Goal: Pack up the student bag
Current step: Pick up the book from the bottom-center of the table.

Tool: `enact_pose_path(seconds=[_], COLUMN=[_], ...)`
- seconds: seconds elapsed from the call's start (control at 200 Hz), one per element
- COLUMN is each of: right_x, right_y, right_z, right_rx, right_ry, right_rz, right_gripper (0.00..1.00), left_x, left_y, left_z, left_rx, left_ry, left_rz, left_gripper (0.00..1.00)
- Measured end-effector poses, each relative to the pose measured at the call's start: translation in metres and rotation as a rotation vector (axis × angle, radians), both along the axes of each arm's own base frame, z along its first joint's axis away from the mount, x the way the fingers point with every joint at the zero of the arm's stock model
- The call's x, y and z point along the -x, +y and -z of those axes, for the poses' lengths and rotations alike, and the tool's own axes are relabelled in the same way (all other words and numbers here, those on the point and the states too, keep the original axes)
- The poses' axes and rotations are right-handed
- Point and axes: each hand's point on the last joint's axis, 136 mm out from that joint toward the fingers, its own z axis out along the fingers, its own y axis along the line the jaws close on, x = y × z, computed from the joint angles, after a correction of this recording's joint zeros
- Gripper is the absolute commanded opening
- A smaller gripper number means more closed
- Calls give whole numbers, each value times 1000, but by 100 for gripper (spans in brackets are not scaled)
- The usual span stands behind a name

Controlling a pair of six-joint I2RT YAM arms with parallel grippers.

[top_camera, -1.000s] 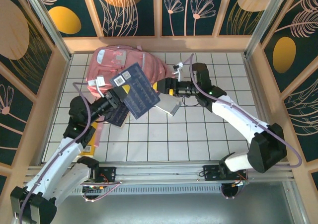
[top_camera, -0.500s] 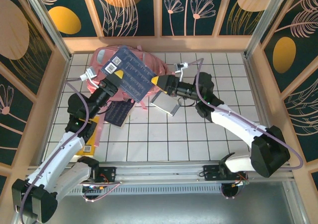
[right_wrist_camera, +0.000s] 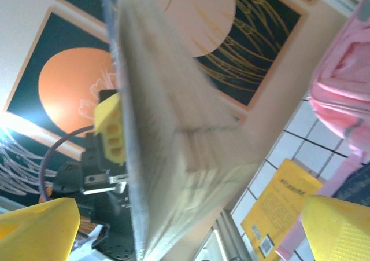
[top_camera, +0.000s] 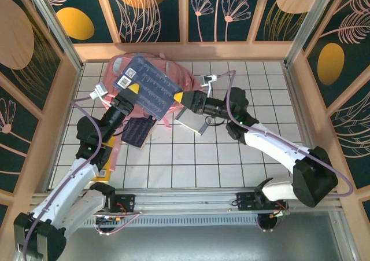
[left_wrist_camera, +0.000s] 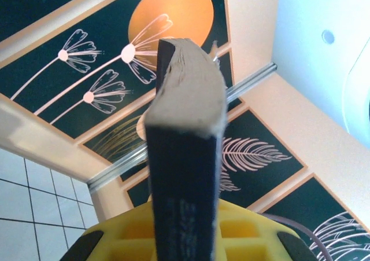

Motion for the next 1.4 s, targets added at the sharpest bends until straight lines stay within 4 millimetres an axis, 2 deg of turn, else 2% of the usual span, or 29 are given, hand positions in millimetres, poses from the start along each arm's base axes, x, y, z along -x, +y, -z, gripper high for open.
enact_pose_path(seconds=[0.115, 0.24, 0.385, 0.541, 0.696, 0.891, 0.926, 0.936, 1.016, 1.111, 1.236, 1.341, 1.401], right_x=[6, -1, -17, -23, -20, -19, -19, -19, -21, -29, -50, -77, -97], right_y=[9, 14, 22, 35, 43, 48, 48, 48, 49, 46, 21, -13, -33], right_z=[-9, -14, -6, 0, -4, -9, -10, -10, -7, 3, 13, 17, 27], right_rx=[-47, -101, -147, -167, -192, -220, -219, -220, -209, -167, -96, -15, 78], right_ry=[-31, -33, 17, 54, 59, 63, 54, 56, 60, 81, 107, 119, 146], right_rz=[-12, 8, 48, 53, 44, 38, 40, 39, 47, 87, 183, 338, 459], right_gripper=[98, 91, 80, 66, 42, 0, 0, 0, 0, 0, 0, 0, 0], left_x=[-7, -9, -6, -4, -5, -8, -9, -10, -11, -17, -32, -56, -74], left_y=[1, 2, -1, -3, -4, -4, -3, -3, -3, -6, -15, -27, -36], left_z=[11, 15, 15, 15, 17, 25, 27, 27, 30, 36, 33, 33, 33], left_rx=[37, 68, 96, 107, 112, 91, 86, 83, 57, -23, -191, -342, -417], left_ry=[32, 40, 30, 24, 29, 42, 47, 46, 49, 77, 104, 147, 164], left_rz=[-6, -16, -9, -10, -17, -46, -53, -56, -69, -89, -119, -132, -130], left_gripper=[0, 0, 0, 0, 0, 0, 0, 1, 34, 50, 59, 63, 65])
